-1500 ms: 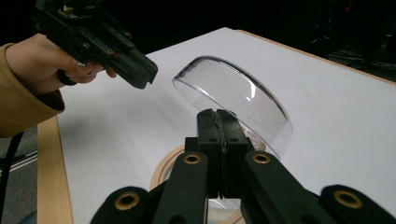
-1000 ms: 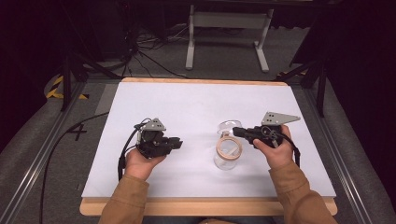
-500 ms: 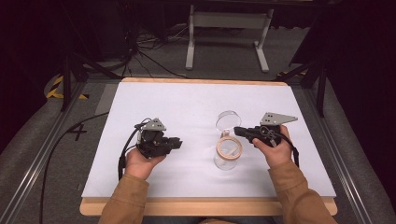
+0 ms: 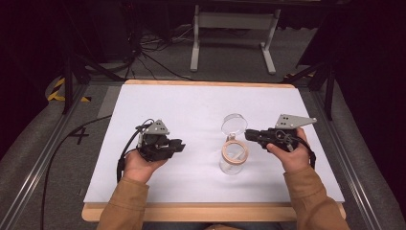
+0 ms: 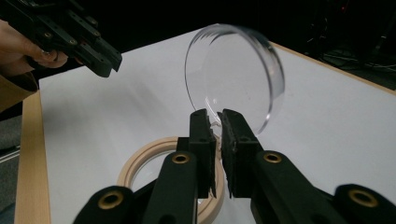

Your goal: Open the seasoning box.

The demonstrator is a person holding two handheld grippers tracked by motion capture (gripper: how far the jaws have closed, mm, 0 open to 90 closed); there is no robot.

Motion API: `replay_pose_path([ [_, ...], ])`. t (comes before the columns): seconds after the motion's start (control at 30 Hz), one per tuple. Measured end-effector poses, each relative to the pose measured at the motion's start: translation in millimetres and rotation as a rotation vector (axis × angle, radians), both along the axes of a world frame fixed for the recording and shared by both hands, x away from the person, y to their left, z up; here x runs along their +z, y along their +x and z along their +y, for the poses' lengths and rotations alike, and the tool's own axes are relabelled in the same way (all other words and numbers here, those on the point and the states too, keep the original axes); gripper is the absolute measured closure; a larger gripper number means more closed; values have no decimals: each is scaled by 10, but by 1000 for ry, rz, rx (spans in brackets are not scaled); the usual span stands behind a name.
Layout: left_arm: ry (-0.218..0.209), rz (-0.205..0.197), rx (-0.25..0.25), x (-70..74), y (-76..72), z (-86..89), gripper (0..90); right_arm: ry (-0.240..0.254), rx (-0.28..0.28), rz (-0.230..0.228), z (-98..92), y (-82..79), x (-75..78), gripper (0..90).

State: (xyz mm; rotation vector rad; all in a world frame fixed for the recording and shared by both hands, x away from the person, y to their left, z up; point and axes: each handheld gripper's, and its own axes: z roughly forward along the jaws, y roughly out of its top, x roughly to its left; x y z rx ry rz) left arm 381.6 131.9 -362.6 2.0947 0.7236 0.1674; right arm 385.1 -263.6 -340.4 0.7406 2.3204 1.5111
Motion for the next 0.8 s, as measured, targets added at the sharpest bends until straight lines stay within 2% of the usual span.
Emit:
replay_pose_path([
  [0.2, 7, -2, 24, 43, 11, 90, 727, 17, -32, -13, -157, -52, 135, 771],
  [0.33, 48, 13, 52, 28, 55, 151, 720, 6, -84, 3, -312, -37, 162, 707],
  [0.67, 98, 42, 105, -86, 204, 246, 683, -49, -208, 43, -715, 45, 65, 599],
  [0.73, 119, 49, 125, -125, 229, 253, 677, -56, -219, 64, -792, 76, 23, 581],
  [0.77, 148, 51, 137, -152, 246, 257, 672, -59, -227, 81, -821, 88, 0, 575],
  [0.8, 158, 51, 141, -172, 260, 260, 663, -74, -237, 86, -857, 110, -33, 566],
])
